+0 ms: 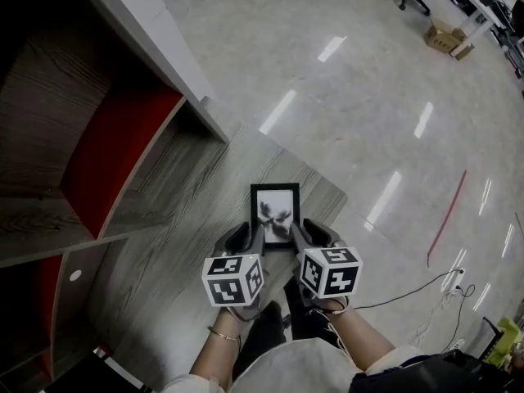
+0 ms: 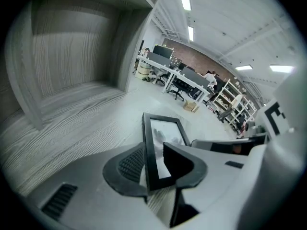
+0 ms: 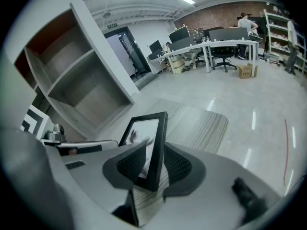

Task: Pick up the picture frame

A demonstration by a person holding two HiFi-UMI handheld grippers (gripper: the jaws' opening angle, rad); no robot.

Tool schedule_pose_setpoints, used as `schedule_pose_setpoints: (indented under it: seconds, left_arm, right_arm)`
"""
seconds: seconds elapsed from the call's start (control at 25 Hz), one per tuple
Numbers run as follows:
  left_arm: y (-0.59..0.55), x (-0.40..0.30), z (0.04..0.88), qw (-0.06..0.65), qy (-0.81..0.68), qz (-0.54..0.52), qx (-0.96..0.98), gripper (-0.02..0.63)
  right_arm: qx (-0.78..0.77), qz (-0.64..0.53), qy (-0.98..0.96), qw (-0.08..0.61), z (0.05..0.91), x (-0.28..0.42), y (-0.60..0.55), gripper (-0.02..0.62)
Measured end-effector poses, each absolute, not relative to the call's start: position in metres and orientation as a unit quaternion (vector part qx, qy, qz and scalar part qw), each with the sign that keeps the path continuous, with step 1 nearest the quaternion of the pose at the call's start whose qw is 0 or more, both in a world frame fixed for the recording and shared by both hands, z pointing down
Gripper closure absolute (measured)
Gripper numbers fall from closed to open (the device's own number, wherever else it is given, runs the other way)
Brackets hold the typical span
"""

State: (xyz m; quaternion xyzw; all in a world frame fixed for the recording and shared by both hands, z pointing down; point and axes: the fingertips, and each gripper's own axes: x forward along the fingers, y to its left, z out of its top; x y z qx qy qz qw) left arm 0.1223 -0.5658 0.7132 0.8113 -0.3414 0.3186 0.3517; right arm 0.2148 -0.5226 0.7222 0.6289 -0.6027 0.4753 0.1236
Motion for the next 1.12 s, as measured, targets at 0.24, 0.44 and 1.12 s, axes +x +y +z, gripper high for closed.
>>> schedule_pose_setpoints:
  seconds: [0.24,0.44,1.12]
  left_arm:
    - [-0.568,0.127,0.72,0.355,-0.325,0.33,0.812,0.451]
    - [-0.572,0.125,0.725,0.36,-0.33,0.333,0.806,0.475]
    - [-0.573,0.127,0.733,0.385,-0.331,0.323,0.799,0.506]
  right_arm:
    - [0.626,0.486,-0.595,0.132,0.731,0.214,-0.525,0.486]
    - [0.627,0.494,-0.587,0.138,0.738,0.214,-0.526,0.486]
    - [0.624,0.485,-0.597,0.139,0.738,0.213,-0.528,0.499]
